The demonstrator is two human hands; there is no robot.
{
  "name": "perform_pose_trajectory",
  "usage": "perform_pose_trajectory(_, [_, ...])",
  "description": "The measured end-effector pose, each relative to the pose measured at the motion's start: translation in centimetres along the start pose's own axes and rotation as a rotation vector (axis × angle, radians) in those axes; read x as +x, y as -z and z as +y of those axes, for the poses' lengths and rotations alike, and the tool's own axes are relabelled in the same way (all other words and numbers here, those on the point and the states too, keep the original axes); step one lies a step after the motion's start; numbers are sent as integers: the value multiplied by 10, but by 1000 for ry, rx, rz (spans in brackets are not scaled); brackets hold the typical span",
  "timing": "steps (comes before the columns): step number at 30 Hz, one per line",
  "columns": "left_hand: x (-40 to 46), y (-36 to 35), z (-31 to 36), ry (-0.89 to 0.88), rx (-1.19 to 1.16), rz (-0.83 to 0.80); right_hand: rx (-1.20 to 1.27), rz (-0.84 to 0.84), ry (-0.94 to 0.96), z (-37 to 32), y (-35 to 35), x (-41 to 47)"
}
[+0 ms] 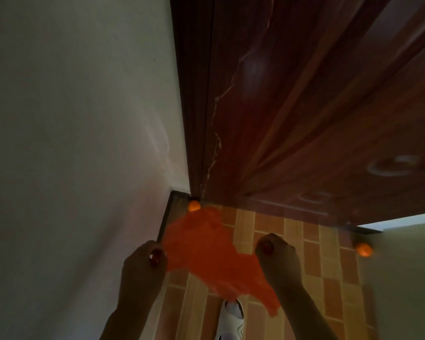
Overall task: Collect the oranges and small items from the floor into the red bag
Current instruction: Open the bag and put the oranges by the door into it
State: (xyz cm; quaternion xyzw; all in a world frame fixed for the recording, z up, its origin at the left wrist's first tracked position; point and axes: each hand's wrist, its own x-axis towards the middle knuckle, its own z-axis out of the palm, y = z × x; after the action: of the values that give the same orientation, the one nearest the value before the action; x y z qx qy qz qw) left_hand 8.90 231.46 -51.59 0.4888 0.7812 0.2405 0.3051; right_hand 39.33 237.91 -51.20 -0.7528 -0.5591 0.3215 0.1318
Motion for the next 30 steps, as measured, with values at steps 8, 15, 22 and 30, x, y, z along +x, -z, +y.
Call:
perform_pose_trajectory(8, [73,-127,-51,42,-106,-27,-105,-35,94,96,-107,84])
perform_pose_trajectory(15, [112,-211,-107,49,-114,-7,-51,17,229,144,-163,142])
perform_pose_trajectory(22, [151,-237,-106,-239,-249,106,-123,209,345,166,-148,172])
perform_pose_trajectory(30, [163,-236,-110,-435,-159,199,-522,450,443,186,-181,156])
